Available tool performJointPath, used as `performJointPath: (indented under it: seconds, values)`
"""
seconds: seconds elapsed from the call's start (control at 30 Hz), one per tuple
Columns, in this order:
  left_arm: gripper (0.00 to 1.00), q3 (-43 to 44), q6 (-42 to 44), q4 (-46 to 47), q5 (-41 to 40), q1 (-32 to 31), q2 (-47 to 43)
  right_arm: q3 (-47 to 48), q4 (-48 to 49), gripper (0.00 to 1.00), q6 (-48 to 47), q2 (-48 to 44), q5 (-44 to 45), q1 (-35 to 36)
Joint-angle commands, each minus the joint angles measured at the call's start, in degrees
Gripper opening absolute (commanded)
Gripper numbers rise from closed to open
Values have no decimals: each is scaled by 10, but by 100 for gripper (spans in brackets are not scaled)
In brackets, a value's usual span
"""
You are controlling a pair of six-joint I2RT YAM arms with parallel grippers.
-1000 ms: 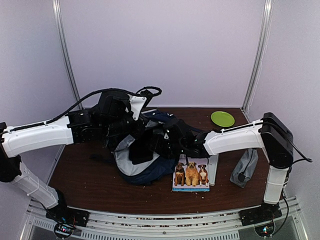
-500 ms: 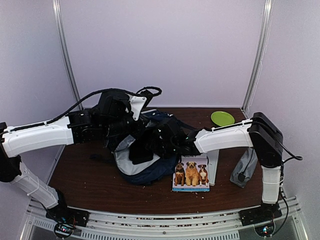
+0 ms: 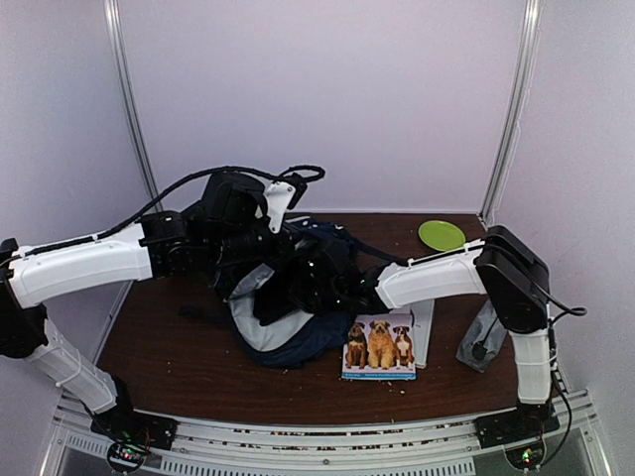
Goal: Pack the student bag
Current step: Place the personal item in the student bag.
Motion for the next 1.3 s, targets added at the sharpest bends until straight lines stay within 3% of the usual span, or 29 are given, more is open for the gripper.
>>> performJointPath:
  seconds: [0.0,0.07,0.27,0.43,0.93,1.27]
  values:
    - [0,55,-12,59,2,-7,7,-49,83,5,9,-29,17,2]
    - [0,72,-13,44,-18,-7,15,-71,130,0,16,-46,26,2]
    - [0,156,-32,-51,-99,-6,57,-143,247,0,39,-82,116,14]
    - [0,155,-63,-61,-61,-7,52,-196,349,0,61,-91,210,23]
    - [0,148,-117,-77,-12,-7,18,-99,409,0,98,-5,302,29]
    - [0,133,-152,-73,52,-7,-2,14,374,0,112,68,336,30]
